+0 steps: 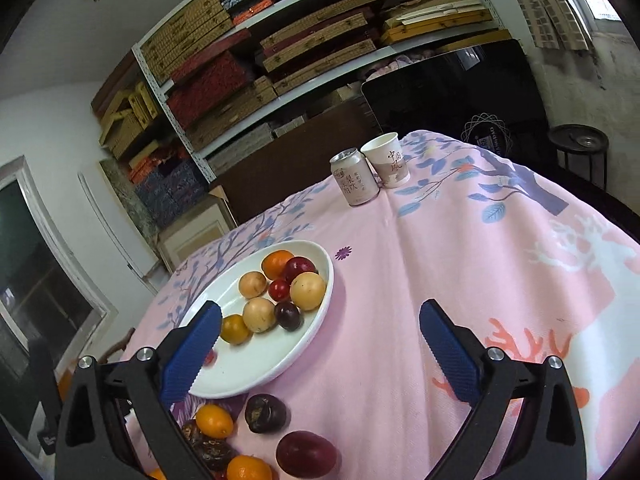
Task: Organize fruits
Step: 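Move both open tools back toward the fruit pile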
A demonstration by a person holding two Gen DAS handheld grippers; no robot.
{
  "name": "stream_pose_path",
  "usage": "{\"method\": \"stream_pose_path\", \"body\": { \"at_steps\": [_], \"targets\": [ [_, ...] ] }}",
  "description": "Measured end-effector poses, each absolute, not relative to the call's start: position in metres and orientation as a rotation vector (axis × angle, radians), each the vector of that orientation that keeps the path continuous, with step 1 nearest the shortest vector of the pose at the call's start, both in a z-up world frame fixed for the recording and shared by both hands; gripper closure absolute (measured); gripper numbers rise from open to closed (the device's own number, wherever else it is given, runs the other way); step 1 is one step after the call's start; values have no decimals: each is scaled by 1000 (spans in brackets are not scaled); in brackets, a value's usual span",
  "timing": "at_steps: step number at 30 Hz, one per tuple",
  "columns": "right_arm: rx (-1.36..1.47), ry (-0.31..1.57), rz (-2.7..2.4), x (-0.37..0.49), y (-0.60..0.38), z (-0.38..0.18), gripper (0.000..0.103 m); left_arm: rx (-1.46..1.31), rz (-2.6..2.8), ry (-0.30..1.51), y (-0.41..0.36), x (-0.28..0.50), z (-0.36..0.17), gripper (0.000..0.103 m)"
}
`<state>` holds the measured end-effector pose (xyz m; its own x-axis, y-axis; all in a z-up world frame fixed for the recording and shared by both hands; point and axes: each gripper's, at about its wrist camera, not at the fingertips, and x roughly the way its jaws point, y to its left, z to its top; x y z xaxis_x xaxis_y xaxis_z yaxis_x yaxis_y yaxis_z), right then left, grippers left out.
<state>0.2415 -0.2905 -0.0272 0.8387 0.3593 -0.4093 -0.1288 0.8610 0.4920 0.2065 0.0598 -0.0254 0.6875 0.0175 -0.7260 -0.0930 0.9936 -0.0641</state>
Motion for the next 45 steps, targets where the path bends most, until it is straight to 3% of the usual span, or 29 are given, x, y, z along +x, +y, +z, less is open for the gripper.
{"method": "stream_pose_path", "body": {
  "at_steps": [12, 20, 29, 38, 45],
  "targets": [
    [622, 591, 313, 225, -316, -45, 3, -18, -85, 755, 28, 118, -31, 8],
    [641, 619, 344, 203, -314, -55, 3, 138, -81, 783, 1, 101, -43, 8],
    [524, 665, 328, 203, -296, -57, 3, 45, -22, 809, 24, 108, -43, 7],
    [542, 682, 329, 207, -299, -60, 3, -267, 96, 780, 100, 85, -39, 8],
    [543, 682, 324, 207, -299, -60, 3, -117, 34, 802, 69, 86, -41, 8]
  ]
}}
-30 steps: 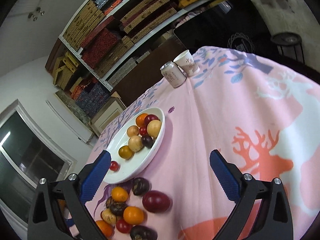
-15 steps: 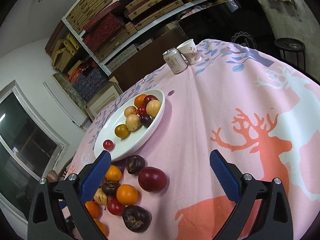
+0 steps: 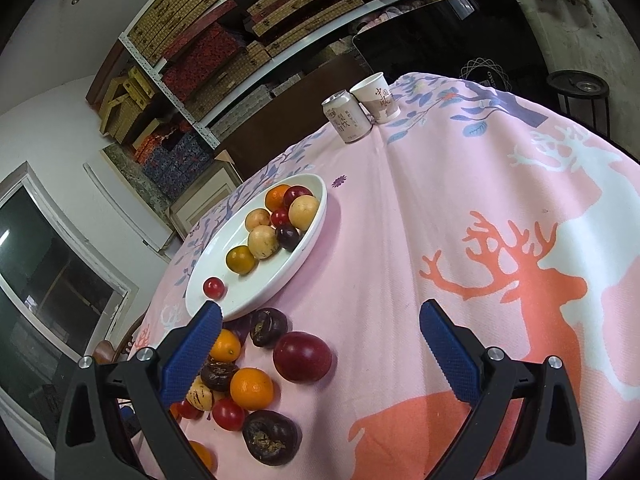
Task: Organize fruits
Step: 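Move both open tools back toward the fruit pile, then grasp the large tangerine with the left tool while the right tool grasps a dark brown fruit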
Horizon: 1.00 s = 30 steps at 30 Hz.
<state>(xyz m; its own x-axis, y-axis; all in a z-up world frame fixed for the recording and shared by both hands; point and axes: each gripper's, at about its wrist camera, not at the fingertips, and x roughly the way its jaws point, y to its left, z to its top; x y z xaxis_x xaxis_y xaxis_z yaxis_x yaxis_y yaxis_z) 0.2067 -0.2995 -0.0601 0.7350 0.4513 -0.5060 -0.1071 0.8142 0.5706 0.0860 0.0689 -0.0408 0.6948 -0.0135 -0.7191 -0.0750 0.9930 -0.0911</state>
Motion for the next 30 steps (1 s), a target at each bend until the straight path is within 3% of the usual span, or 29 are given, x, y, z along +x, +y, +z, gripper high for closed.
{"method": "stream_pose_path", "body": {
  "at_steps": [15, 30],
  "targets": [
    [495, 682, 342, 196, -293, -59, 3, -180, -37, 841, 80, 102, -49, 8],
    [156, 765, 327, 148, -240, -59, 3, -150, 43, 881, 74, 105, -57, 8]
  ]
}}
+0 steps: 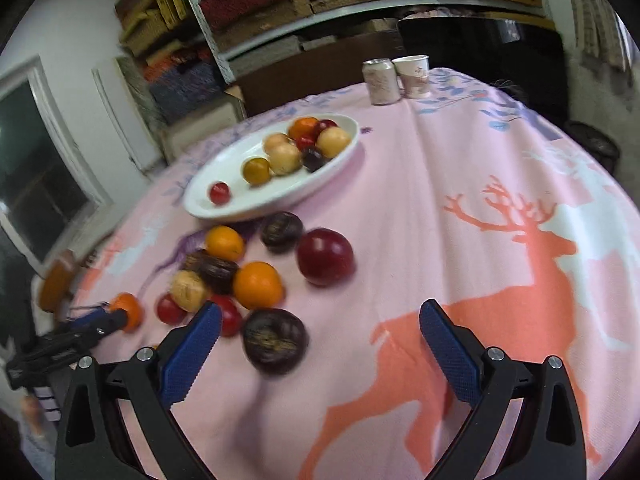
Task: Organize fruits
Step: 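Grasp the large tangerine with the left tool while the right tool grasps a dark brown fruit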
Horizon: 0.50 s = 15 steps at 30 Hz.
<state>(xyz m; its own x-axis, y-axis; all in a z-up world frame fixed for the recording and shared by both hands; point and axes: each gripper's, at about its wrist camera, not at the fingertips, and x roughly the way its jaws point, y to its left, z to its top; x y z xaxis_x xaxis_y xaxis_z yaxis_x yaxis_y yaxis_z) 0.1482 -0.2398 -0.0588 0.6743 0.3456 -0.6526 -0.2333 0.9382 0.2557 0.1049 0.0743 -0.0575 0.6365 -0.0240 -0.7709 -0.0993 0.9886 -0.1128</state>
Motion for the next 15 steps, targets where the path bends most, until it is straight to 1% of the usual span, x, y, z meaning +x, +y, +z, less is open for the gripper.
{"method": "stream_pose_path", "body": {
  "at_steps": [2, 3, 4, 7, 8, 9, 10, 13, 15],
  "targets": [
    [53, 763, 318, 140, -224, -58, 3, -134, 55, 893, 73, 107, -59, 8],
    [7, 767, 318, 137, -216, -59, 5, -133, 57, 896, 73, 107, -60, 8],
    [-53, 767, 309, 133, -207, -61, 15, -136, 59, 899, 74, 108, -60, 8],
    [-121, 776, 295, 133, -197, -62, 28, -151, 53, 909, 77, 109, -62, 8],
    [-111, 795, 306, 136, -198, -64, 31, -154, 53, 912, 77, 109, -62, 8],
    [-96, 813, 322, 138, -199, -66, 37, -155, 53, 913, 78, 109, -62, 8],
    [-79, 829, 342, 141, -201, -67, 40, -156, 53, 913, 78, 109, -62, 8],
    [-67, 852, 369, 144, -199, -70, 43, -154, 47, 912, 78, 110, -63, 8],
    [-78, 860, 382, 144, -194, -71, 43, -158, 41, 913, 78, 110, -63, 8]
  ]
}}
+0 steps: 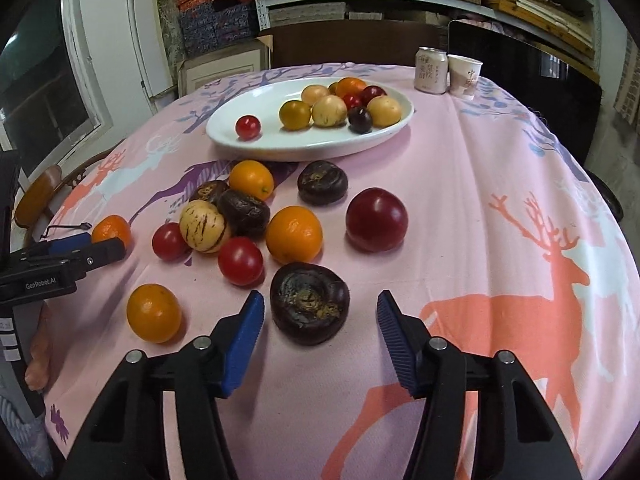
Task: Organize fruits
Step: 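Grasp the large tangerine with the left tool while the right tool grasps a dark brown fruit, then carry the tangerine and dark brown fruit to the plate and release them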
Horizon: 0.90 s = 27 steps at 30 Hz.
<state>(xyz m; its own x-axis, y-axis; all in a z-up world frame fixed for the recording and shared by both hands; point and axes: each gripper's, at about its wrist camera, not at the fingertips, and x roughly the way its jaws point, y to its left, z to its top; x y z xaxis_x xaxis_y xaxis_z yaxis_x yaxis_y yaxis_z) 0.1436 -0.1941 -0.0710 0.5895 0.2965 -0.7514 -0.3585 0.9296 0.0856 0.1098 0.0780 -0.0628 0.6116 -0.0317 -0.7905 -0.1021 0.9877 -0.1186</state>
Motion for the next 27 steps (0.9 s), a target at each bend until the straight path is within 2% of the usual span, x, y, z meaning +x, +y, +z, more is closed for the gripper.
{"method": "stream_pose_path", "body": {
  "at_steps": [5, 9, 12, 14, 16, 18, 19, 20, 27],
  "targets": [
    [-54, 895, 414, 150, -187, -74, 44, -173, 10, 928, 78, 113, -64, 8],
    [-22, 916, 399, 154, -190, -77, 55, -181, 18, 922, 80, 115, -63, 8],
    [-8, 919, 400, 155, -193, -78, 58, -182, 17, 912, 79, 115, -62, 8],
    [-6, 920, 400, 155, -193, -79, 58, -182, 16, 903, 79, 115, -62, 16],
    [-7, 919, 400, 155, -193, -79, 58, -185, 7, 923, 79, 118, -65, 35],
    [-4, 919, 401, 155, -193, -78, 58, -186, 3, 920, 79, 118, -65, 41],
    [-2, 918, 401, 155, -193, -78, 59, -191, -20, 918, 78, 117, -65, 52],
    [-1, 916, 401, 155, -193, -78, 59, -187, -23, 920, 77, 117, -65, 55],
    [20, 862, 397, 147, -199, -72, 59, -179, -34, 904, 74, 114, -64, 57]
  ]
}}
